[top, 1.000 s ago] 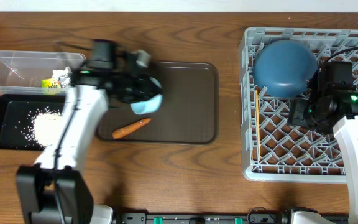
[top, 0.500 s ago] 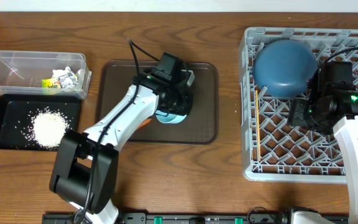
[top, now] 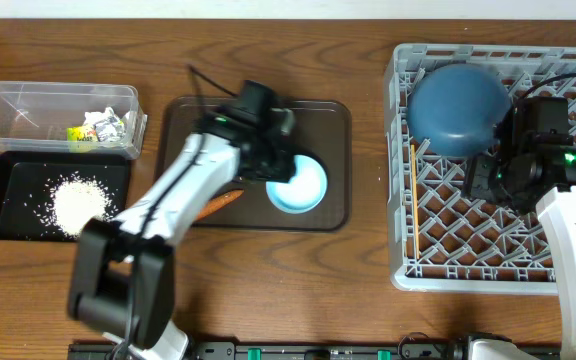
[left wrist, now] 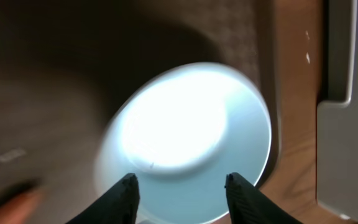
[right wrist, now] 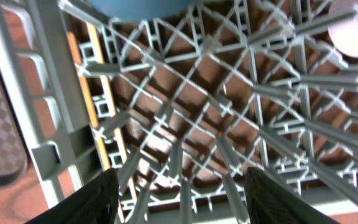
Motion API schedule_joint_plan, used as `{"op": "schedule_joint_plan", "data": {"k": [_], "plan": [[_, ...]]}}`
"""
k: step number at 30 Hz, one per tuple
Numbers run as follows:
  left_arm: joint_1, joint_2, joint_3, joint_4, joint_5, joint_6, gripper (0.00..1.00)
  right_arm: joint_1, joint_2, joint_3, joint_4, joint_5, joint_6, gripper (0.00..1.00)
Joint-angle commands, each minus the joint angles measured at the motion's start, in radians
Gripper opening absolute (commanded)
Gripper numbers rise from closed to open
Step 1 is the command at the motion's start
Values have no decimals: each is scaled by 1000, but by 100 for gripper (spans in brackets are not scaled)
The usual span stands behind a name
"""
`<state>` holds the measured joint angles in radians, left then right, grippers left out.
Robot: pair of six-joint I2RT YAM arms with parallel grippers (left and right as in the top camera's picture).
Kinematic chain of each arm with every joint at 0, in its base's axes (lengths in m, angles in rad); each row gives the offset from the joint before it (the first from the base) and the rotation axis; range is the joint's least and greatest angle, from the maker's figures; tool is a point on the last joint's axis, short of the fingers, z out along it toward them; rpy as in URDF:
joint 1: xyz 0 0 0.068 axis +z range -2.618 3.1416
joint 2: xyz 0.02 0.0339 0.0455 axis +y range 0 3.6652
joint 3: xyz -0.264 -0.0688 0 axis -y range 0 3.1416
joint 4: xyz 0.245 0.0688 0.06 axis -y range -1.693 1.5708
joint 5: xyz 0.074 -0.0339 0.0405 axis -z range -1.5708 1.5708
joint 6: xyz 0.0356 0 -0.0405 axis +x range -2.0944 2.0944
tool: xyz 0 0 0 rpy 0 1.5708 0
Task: Sort waste into correct bins and load items into the dishwasher rack
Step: 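Move the right gripper to the empty bowl rim and grasp it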
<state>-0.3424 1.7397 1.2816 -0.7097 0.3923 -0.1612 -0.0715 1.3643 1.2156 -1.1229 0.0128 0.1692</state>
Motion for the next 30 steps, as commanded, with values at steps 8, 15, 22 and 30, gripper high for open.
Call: {"op": "schedule_joint_plan", "data": {"k": [8,15,22,30], "plan": [[417,-265,10,-198,-12,-9,62,188,2,185,200,-233,-61,68],[556,-262,2,-263,-12,-9,63,406,113,185,323,-232,-30,69],[557,-262,-1,-262,-12,-9,64,535,332,185,392,-210,34,65],[557,-262,-2,-266,-12,-9,64,603,529,185,496,-133,100,63]]}}
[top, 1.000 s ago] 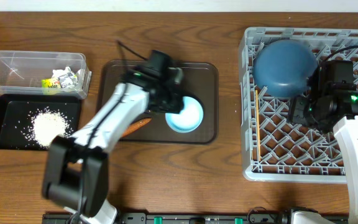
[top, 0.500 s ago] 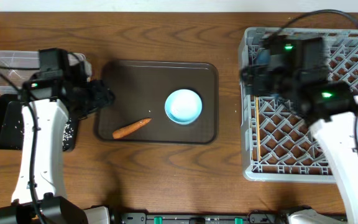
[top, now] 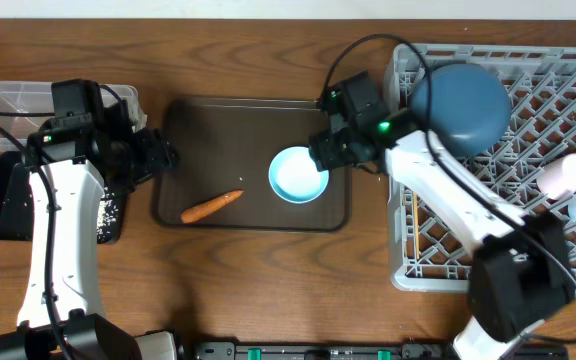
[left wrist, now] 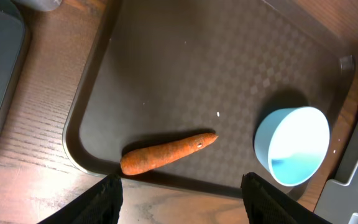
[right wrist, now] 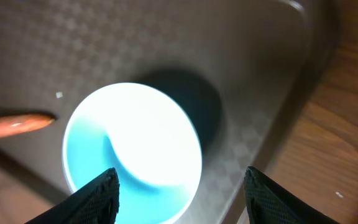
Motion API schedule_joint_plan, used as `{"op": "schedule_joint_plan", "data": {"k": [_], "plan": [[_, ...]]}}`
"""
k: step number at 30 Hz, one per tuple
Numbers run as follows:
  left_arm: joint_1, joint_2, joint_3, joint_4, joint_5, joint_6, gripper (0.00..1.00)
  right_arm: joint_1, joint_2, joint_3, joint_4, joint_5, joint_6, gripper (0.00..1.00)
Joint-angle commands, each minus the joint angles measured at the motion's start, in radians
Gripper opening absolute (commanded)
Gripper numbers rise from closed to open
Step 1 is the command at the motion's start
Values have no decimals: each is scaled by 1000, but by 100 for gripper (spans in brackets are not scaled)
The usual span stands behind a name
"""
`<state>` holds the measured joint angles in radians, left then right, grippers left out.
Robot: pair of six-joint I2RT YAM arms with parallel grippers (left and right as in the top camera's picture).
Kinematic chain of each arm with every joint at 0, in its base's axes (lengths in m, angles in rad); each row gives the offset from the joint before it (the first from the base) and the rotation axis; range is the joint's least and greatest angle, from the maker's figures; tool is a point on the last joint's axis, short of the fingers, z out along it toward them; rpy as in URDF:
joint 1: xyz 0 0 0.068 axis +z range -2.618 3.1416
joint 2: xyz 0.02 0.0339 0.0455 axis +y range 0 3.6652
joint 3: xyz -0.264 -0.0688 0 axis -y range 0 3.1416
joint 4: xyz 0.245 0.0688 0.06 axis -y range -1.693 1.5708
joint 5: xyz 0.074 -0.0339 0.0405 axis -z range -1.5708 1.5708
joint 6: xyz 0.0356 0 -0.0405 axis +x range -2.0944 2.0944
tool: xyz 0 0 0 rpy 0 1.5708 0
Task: Sort waste into correct bins and load items into the dishwasher rack
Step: 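Move the right gripper to the empty bowl rim and grasp it, then lift the bowl with the right gripper and carry it over the rack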
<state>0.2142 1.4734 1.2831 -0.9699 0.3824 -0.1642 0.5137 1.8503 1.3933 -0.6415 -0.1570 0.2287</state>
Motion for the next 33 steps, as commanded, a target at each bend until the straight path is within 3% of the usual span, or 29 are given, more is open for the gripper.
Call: {"op": "schedule_joint_plan", "data": {"k": [1,9,10,13,16,26,33], "plan": [[0,4,-3,-6,-2,-6,64,23,64,7,23,37,40,63],[0,4,-3,-11,-2,-6,64,32,192,7,28,82,56,54],[0,4,-3,-11,-2,-6,64,32,198,7,28,82,56,49],[0,4,-3,-11,-2,-6,64,32,196,8,26,82,56,15],[0,4,-3,-11,-2,-6,64,30,160,23,21,108,56,2],[0,4,-3,-13,-2,-6,65,-22,-113,97,-67,385,17,1],[0,4,-3,-13,-2,-6,64,-122,-281,97,-165,848,-76,1]]}}
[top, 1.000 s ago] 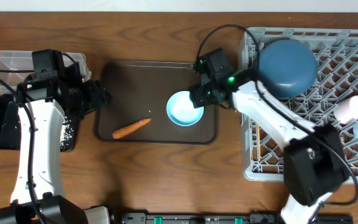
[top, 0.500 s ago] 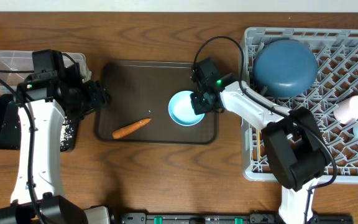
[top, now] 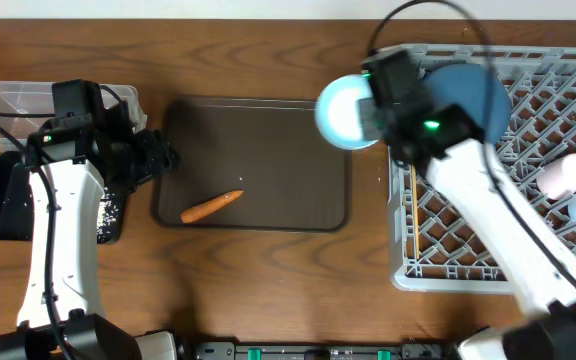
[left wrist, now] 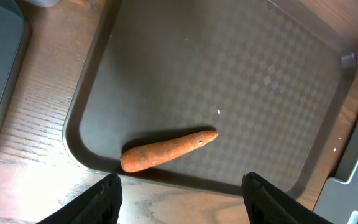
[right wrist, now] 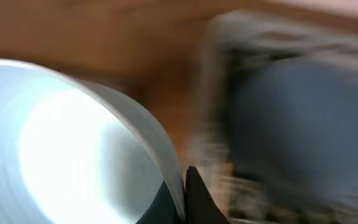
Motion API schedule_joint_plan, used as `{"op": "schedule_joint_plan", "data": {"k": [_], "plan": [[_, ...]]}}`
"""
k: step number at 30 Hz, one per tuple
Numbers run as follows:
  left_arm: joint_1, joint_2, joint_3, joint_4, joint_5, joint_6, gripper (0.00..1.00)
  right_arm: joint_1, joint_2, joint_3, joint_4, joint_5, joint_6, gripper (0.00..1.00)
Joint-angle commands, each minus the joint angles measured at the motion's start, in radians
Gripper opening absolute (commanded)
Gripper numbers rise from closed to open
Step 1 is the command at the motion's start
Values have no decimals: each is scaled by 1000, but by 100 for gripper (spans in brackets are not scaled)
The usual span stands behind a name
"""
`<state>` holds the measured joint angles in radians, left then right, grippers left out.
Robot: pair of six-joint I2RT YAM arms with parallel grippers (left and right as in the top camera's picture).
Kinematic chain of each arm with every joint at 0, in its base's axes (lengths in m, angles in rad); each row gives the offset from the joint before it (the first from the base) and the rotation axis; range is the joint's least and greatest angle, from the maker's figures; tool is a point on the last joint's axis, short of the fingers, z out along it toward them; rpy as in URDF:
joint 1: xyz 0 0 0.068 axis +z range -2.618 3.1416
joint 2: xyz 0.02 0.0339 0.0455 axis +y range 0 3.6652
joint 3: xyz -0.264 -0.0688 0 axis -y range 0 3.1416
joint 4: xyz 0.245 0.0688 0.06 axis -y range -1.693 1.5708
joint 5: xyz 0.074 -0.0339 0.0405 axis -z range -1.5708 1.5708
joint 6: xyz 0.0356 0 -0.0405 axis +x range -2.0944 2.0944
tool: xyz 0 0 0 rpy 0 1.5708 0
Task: Sort waste into correct bins and load items into the dishwasher rack
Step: 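Lift the bowl with the right gripper and carry it over the rack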
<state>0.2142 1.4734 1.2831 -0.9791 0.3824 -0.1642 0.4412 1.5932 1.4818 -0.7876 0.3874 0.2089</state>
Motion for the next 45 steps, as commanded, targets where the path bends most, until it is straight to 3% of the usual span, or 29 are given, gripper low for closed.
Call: {"op": "schedule_joint_plan", "data": {"k": [1,9,12,23,34,40,45], "plan": [[0,4,-3,-3,-2,-6,64,-71,-31,8,-22,369,-66,1],[1,4,-3,-4,-2,-6,65,-329,-14,8,23,736,-102,1],[0,4,-3,-4,-2,-6,65,-433,-8,8,77,742,-106,1],[1,4,-3,-4,-2,-6,65,-687,92,8,394,718,-368,1],[1,4,-3,-11,-2,-14,65,-731,301,8,620,733,-524,1],[1,4,-3,-11,-2,-14,65,-731,393,8,804,787,-684,1],[1,4,-3,-11,-2,-14,65,-730,446,8,858,787,-708,1]]}}
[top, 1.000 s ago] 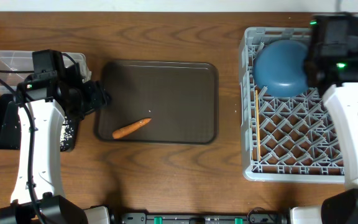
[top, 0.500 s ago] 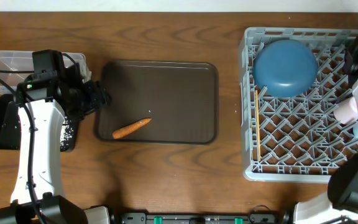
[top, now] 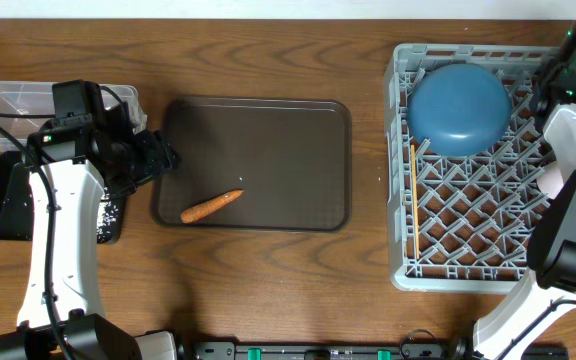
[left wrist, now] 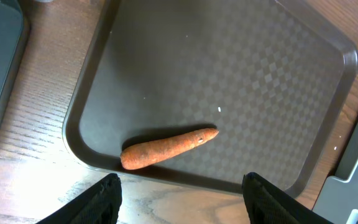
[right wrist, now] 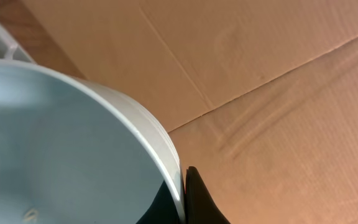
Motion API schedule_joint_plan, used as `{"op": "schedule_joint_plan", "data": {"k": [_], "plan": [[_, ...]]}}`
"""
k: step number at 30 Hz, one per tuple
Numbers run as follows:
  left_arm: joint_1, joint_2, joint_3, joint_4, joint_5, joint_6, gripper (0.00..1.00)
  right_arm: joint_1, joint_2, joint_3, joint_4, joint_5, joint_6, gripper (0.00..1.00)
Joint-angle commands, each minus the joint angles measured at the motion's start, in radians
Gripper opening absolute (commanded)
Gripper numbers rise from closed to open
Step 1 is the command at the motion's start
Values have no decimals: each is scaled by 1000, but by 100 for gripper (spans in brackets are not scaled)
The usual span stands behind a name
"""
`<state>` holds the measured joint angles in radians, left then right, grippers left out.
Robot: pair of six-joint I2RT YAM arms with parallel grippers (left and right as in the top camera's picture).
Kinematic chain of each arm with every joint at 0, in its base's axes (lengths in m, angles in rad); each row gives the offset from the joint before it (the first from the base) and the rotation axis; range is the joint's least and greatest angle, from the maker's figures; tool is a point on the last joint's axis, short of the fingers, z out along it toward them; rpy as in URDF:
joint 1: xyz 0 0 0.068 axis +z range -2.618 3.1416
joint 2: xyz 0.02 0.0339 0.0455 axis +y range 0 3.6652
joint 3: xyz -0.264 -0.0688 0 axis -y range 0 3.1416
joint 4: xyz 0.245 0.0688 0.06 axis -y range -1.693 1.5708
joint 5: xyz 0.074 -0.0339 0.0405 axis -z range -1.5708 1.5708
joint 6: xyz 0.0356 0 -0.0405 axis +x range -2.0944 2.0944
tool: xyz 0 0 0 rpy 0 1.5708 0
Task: Sort waste into correct bins and load items into the dishwasher rack
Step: 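Lift the bowl with the right gripper and carry it over the rack, then lower the bowl into the rack's back right area and open the right gripper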
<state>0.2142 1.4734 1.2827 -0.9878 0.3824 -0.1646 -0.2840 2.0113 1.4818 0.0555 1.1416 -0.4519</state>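
Note:
In the right wrist view a light blue bowl (right wrist: 61, 143) fills the left side, and my right gripper (right wrist: 183, 186) is shut on its rim, with cardboard behind. The bowl does not show overhead, where my right arm (top: 568, 90) stands at the far right corner of the grey dishwasher rack (top: 468, 262). An orange carrot (top: 211, 205) (left wrist: 168, 148) lies on the dark brown tray (top: 298, 130) (left wrist: 260, 74). My left gripper (left wrist: 182, 202) (top: 156, 155) is open at the tray's left edge, short of the carrot.
A dark blue bowl (top: 460, 108) sits upside down in the rack's back left, and an orange stick (top: 415, 195) lies along the rack's left wall. At the far left are a clear bin (top: 28, 105) with wrappers and a black tray (top: 3, 200) with rice.
My right gripper, still shut on the light blue bowl, has gone from beside the rack's back left corner to its far right corner. The left arm and the carrot have not moved.
First my left gripper was open over the light blue bowl on the tray, with the right arm above the rack. Then the left was back at the tray's left edge and the right open over the bowl. Then the right held the bowl aloft, now across the rack.

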Motion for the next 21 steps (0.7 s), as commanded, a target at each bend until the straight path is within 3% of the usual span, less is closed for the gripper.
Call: {"op": "schedule_joint_plan", "data": {"k": [1,12,21], "plan": [[1,4,-3,-2,-2,-13,65,-5,37,8,18,32,-47,1],[1,4,-3,-2,-2,-21,65,55,103,6,8,36,-20,2],[1,4,-3,-2,-2,-21,65,97,104,-21,-79,37,70,21]]}}
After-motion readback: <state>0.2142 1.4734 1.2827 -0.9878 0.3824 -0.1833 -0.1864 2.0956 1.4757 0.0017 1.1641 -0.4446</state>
